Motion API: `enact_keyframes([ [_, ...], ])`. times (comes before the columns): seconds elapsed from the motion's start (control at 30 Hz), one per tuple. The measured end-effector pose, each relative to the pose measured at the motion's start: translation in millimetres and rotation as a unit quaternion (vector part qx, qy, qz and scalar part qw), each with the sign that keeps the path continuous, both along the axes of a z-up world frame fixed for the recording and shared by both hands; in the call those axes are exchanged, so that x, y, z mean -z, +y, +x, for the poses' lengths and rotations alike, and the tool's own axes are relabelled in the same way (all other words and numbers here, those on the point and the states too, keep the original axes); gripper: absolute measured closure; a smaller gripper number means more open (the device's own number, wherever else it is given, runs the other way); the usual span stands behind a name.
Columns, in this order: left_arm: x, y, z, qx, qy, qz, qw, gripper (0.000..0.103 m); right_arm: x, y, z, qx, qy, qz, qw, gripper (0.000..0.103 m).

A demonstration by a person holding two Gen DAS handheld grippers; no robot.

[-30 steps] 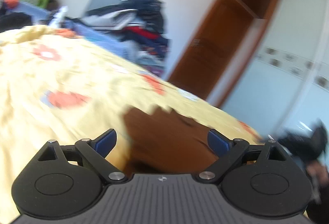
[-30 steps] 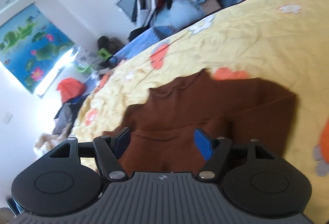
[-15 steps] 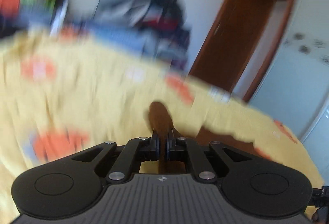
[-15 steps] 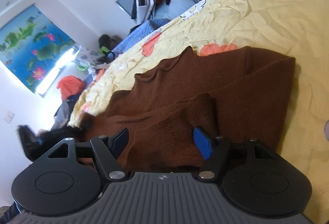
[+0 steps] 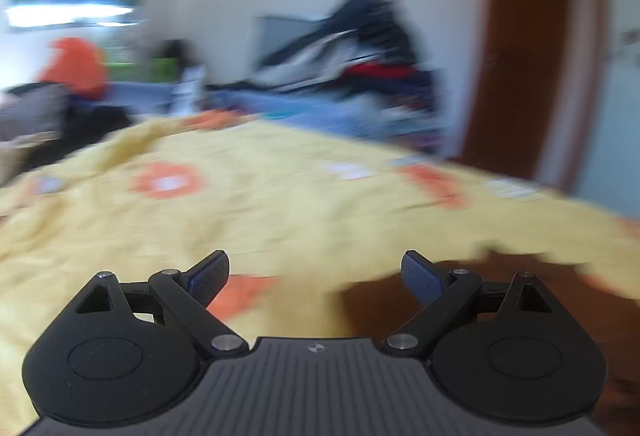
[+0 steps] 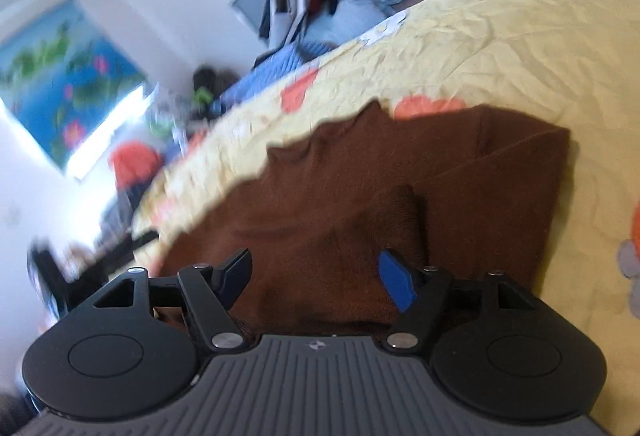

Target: Fold small clothes

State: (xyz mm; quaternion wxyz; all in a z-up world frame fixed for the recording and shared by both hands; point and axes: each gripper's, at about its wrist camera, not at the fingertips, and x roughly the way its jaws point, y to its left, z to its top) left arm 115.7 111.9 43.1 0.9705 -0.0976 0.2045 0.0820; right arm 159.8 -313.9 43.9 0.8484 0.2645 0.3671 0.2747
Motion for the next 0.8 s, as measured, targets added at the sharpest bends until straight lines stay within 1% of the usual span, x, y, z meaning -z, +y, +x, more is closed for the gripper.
enact_keyframes([
  [0.03,-0.5,-6.2,-2.0,0.032,0.003,0.0,0.9995,0.009,-6.0,-4.7,1.6,0.014,-0.011,-0.006,1.0,0.03],
  [0.07,1.9,-12.1,-0.4,0.06,0.017,0.003,0.998,0.009,-8.0,-7.0,6.7,0.027,-0.006,-0.027,0.999,0.03],
  [0.1,7.0,-16.2,2.1,0.07,0.035,0.003,0.9969,0.009,-6.0,-6.9,14.0,0.034,0.011,-0.055,0.998,0.03],
  [0.17,19.3,-13.9,3.3,0.05,0.055,-0.008,0.9972,0.009,4.6,-1.8,26.7,0.026,0.048,-0.098,0.994,0.04],
  [0.2,23.6,-8.0,2.6,0.036,0.061,-0.025,0.9971,0.009,9.4,2.3,29.8,0.013,0.058,-0.109,0.992,0.05],
  [0.23,27.1,-0.2,-3.4,0.027,0.067,-0.047,0.9963,0.009,10.3,6.3,29.5,0.005,0.051,-0.119,0.992,0.053],
  [0.27,30.4,9.7,-5.9,0.025,0.072,-0.065,0.995,0.009,9.5,9.6,29.4,-0.002,0.047,-0.126,0.991,0.053],
  [0.3,31.3,14.2,-11.7,0.027,0.077,-0.073,0.994,0.009,9.1,12.2,30.3,-0.007,0.047,-0.128,0.991,0.055],
  [0.33,30.0,15.6,-21.2,0.034,0.077,-0.071,0.994,0.009,9.5,14.6,31.9,-0.013,0.048,-0.131,0.99,0.064],
  [0.37,27.5,14.4,-27.7,0.047,0.071,-0.055,0.9949,0.009,10.5,17.4,33.5,-0.018,0.049,-0.137,0.989,0.066],
  [0.4,23.3,8.0,-38.0,0.061,0.067,-0.021,0.9957,0.009,11.4,17.8,35.9,-0.021,0.047,-0.141,0.989,0.068],
  [0.43,20.6,-0.1,-49.2,0.073,0.064,0.027,0.9949,0.009,10.7,18.0,36.6,-0.022,0.047,-0.14,0.989,0.068],
  [0.47,16.9,-12.0,-57.9,0.088,0.063,0.08,0.991,0.009,10.7,17.9,36.6,-0.023,0.048,-0.139,0.989,0.068],
  [0.5,18.9,-22.0,-65.9,0.1,0.065,0.13,0.9843,0.009,10.5,17.3,37.9,-0.024,0.049,-0.138,0.989,0.068],
  [0.53,21.8,-32.0,-65.9,0.109,0.071,0.172,0.9764,0.009,10.2,15.7,37.1,-0.025,0.048,-0.136,0.989,0.068],
  [0.57,26.4,-38.7,-64.1,0.111,0.079,0.201,0.97,0.009,10.5,14.9,36.0,-0.024,0.048,-0.135,0.989,0.068],
  [0.6,30.5,-41.1,-63.0,0.111,0.085,0.211,0.9675,0.01,10.6,15.3,34.2,-0.023,0.048,-0.134,0.989,0.068],
  [0.63,32.4,-40.8,-59.7,0.109,0.089,0.205,0.9686,0.01,10.9,16.0,34.1,-0.021,0.049,-0.134,0.99,0.068],
  [0.67,33.6,-38.5,-54.1,0.105,0.092,0.189,0.972,0.01,10.8,16.4,33.9,-0.02,0.05,-0.134,0.99,0.068],
  [0.73,33.1,-36.3,-43.7,0.103,0.094,0.159,0.9774,0.024,10.6,17.3,33.5,-0.018,0.052,-0.134,0.989,0.068],
  [0.77,34.0,-37.8,-37.9,0.107,0.098,0.154,0.9773,0.039,11.0,17.6,34.0,-0.018,0.053,-0.134,0.989,0.068],
  [0.8,36.9,-40.0,-30.6,0.11,0.106,0.155,0.976,0.058,11.1,17.7,34.5,-0.018,0.053,-0.134,0.989,0.068],
])
